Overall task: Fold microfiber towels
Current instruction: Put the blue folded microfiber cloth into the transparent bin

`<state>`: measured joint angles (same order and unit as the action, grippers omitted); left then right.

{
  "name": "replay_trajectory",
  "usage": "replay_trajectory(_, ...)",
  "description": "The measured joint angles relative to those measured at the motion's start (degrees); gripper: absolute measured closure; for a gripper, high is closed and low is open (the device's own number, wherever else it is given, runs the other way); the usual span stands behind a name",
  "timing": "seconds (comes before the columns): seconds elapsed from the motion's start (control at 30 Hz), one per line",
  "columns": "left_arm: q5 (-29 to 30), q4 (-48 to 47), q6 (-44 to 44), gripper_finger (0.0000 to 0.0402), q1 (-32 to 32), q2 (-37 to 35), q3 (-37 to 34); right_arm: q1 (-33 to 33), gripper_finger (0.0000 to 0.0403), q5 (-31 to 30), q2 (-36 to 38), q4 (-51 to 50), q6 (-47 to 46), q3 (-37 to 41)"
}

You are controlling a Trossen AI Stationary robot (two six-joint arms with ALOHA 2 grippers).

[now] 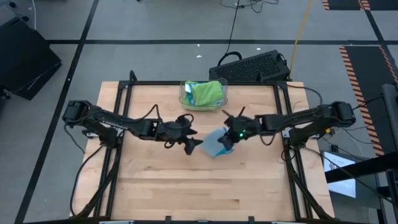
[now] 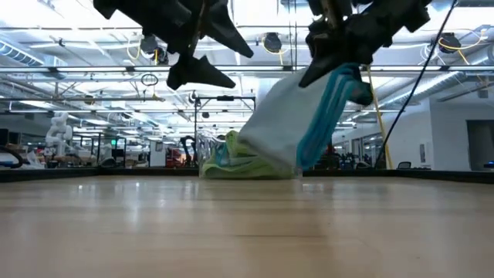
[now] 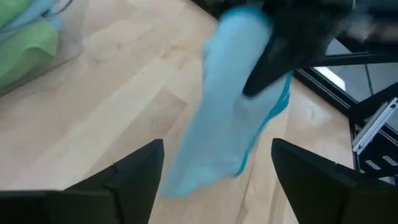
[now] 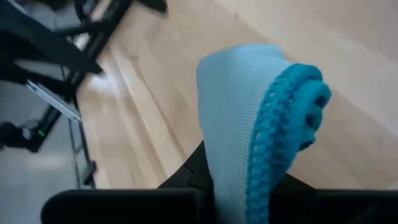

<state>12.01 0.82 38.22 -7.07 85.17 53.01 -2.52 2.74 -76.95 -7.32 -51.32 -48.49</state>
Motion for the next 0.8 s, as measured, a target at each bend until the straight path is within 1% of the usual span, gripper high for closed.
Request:
replay_trajectory(0.13, -1.4, -1.8, 2.0, 0.0107, 1.7, 0.0, 0.0, 2.4, 0.0375, 0.0, 4.2, -5.7, -2.1, -1.4)
replay_trajectory(0.2, -1.4, -4.1, 3.1, 0.0118, 2.5, -2.0, 0.0, 4.0, 0.0375, 0.0, 5.4, -6.5, -3.2, -2.8)
replay_trajectory(0.27, -0.3, -5.3, 5.0, 0.0131, 3.1, -3.6, 0.2, 5.9, 0.0375, -0.1, 6.0, -7.2, -3.5, -4.5)
replay_trajectory(0.37, 1.6, -12.7, 6.5, 0.0149, 3.2, -7.1, -0.1, 9.2, 0.0375, 0.0, 5.6, -7.3, -3.4, -7.8)
replay_trajectory(0.43, 2.6, -15.1, 7.6, 0.0159, 3.2, -9.2, 0.2, 11.9, 0.0375, 0.2, 5.0, -7.6, -2.7, -10.0)
replay_trajectory(0.5, 3.4, -20.9, 8.9, 0.0167, 3.2, -12.1, 0.1, 14.7, 0.0375, 0.3, 3.7, -7.8, -1.7, -12.7)
replay_trajectory(0.57, 3.7, -24.0, 10.6, 0.0172, 3.2, -13.6, 0.1, 17.5, 0.0375, 0.7, 2.0, -8.1, -0.3, -15.6)
replay_trajectory(0.63, 3.7, -29.0, 12.2, 0.0176, 3.2, -15.2, 0.0, 20.7, 0.0375, 1.9, -0.4, -7.5, 0.6, -19.0)
replay_trajectory(0.8, 4.8, -34.0, 14.8, 0.0178, 2.2, -17.0, 0.0, 27.7, 0.0375, 6.6, -9.8, -7.4, 3.5, -27.6)
